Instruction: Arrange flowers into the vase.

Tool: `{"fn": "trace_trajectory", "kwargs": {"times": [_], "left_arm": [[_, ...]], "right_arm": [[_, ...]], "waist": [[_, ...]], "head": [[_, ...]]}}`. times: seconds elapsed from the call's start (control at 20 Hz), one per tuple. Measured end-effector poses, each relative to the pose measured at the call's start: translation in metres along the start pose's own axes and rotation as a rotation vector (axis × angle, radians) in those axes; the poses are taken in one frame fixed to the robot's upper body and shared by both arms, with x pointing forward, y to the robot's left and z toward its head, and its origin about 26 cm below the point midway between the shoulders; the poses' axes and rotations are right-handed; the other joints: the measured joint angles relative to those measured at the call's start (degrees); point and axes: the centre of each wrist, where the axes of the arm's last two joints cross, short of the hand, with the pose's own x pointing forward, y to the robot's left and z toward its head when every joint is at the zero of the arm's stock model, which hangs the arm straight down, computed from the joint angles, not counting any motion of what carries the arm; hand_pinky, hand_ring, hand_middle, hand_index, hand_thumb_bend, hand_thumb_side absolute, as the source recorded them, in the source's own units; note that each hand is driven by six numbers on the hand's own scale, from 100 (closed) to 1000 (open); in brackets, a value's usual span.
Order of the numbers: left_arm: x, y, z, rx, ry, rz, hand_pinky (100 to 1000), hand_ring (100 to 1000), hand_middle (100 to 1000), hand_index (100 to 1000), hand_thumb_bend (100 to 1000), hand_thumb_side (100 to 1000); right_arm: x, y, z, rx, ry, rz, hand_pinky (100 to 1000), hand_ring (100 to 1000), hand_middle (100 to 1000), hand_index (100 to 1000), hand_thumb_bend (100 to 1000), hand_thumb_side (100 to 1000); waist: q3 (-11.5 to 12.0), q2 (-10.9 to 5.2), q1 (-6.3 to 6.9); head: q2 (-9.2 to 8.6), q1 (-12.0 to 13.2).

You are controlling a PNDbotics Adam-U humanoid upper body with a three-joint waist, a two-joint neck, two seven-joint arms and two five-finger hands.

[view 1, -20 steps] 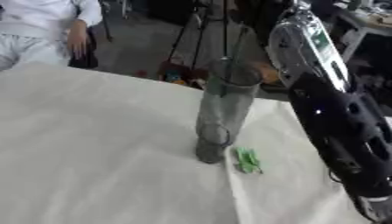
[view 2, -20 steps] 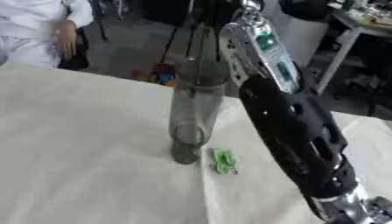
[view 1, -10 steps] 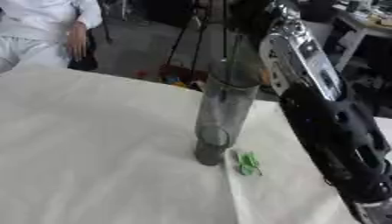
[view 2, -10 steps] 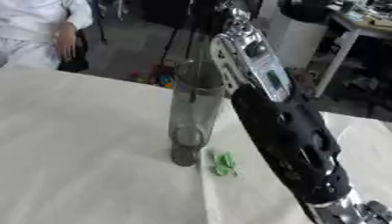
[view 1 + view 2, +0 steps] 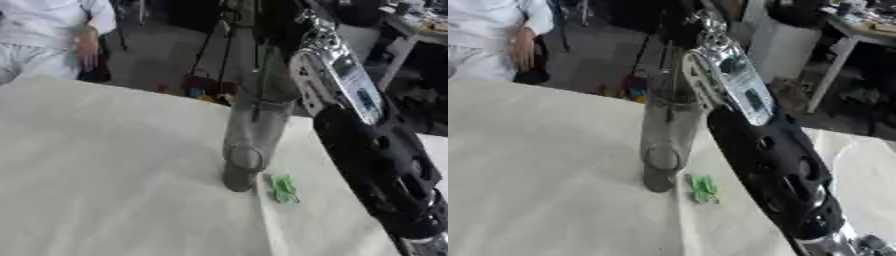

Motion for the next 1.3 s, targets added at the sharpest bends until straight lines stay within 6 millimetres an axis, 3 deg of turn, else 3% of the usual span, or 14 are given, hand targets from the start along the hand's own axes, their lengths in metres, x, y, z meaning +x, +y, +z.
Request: {"fn": "trace_trajectory", "kwargs": {"times": [0.35, 1.3], "left_arm": [[0.0, -0.001, 0.0, 0.003, 0.002, 0.003, 888, 900, 863, 955, 100, 1000], [0.0, -0.001, 0.001, 0.005, 0.006, 0.007, 889, 899, 860, 956, 100, 1000]], "right_arm": [[-0.001, 0.004, 0.003, -0.003, -0.021, 0.044, 316, 324, 100, 100, 216, 372], [-0.007, 0.013, 0.009, -0.048, -0.087, 0.168, 297, 289, 100, 100, 230, 488]], "waist": [[-0.1, 0.02, 0.0], [0.0, 0.42, 0.0]], "head": [[-0.51, 0.1], [-1.53, 0.4]]}}
